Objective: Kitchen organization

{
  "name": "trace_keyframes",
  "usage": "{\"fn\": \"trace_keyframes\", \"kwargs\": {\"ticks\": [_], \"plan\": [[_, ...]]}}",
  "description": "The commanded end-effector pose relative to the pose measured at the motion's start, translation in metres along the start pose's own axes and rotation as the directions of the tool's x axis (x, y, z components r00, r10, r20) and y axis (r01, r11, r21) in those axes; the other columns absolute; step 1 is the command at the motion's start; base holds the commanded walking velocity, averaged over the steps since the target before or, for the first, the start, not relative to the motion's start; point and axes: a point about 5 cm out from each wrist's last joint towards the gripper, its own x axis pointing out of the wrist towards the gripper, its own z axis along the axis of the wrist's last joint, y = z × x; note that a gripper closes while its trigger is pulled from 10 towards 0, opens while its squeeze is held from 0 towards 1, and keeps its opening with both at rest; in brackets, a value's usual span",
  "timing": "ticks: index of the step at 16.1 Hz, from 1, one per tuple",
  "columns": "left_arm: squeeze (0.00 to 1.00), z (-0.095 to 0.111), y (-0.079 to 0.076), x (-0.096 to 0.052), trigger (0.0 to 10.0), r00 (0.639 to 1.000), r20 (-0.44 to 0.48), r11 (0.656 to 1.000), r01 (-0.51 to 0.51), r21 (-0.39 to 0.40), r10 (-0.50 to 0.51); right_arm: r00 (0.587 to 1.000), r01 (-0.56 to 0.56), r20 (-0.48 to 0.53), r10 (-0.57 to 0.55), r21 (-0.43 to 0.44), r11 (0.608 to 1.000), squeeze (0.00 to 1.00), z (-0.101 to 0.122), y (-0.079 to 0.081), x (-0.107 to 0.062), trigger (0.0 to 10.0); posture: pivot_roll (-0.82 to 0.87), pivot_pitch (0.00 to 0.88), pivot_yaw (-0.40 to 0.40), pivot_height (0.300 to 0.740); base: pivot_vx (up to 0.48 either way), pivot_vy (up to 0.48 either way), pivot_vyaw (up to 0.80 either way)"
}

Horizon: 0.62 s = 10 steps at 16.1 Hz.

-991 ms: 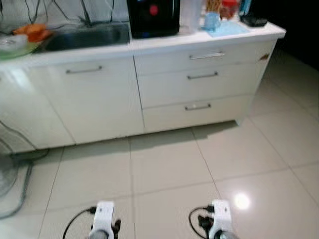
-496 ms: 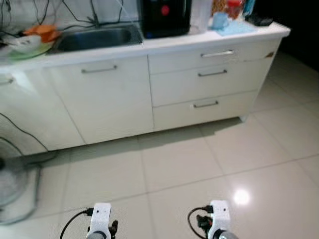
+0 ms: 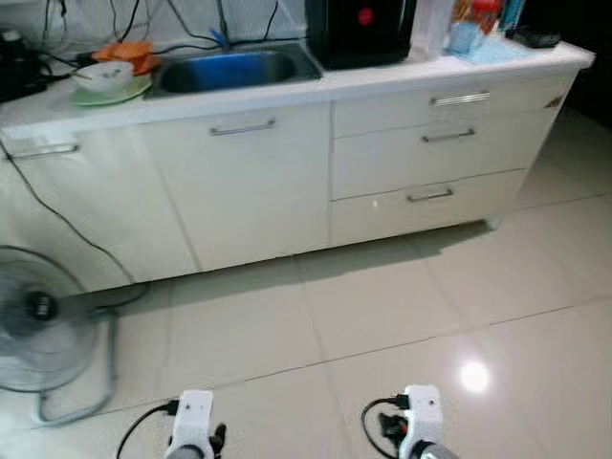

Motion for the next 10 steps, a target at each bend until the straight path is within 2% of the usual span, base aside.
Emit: {"fn": "trace_keyframes", "kwargs": {"ticks": [1, 4, 10], "plan": [[0.0, 0.0013, -0.0043, 0.0003, 10.0, 1.0, 0.01, 1.0, 0.009, 0.004, -0.009, 1.0, 0.007, 0.003, -0.007, 0.005, 1.0, 0.0, 0.0002, -0.0012, -0.0003, 10.0, -0.03, 0.0, 0.08, 0.74, 0.0, 0.0, 0.0], [0.0, -0.0019, -0.0001, -0.0001, 10.0, 1.0, -0.017, 1.0, -0.017, 0.007, 0.017, 1.0, 0.007, 0.001, -0.007, 0.005, 1.0, 0.0, -0.0003, -0.0007, -0.0003, 10.0, -0.03, 0.0, 0.08, 0.74, 0.092, 0.0, 0.0], [0.0, -0.0027, 0.0015, -0.0003, 10.0, 1.0, -0.02, 1.0, -0.021, 0.013, 0.021, 1.0, 0.003, 0.0, -0.003, 0.004, 1.0, 0.0, -0.0002, 0.0, -0.0001, 10.0, -0.03, 0.0, 0.083, 0.74, 0.308, 0.269, 0.0]]}}
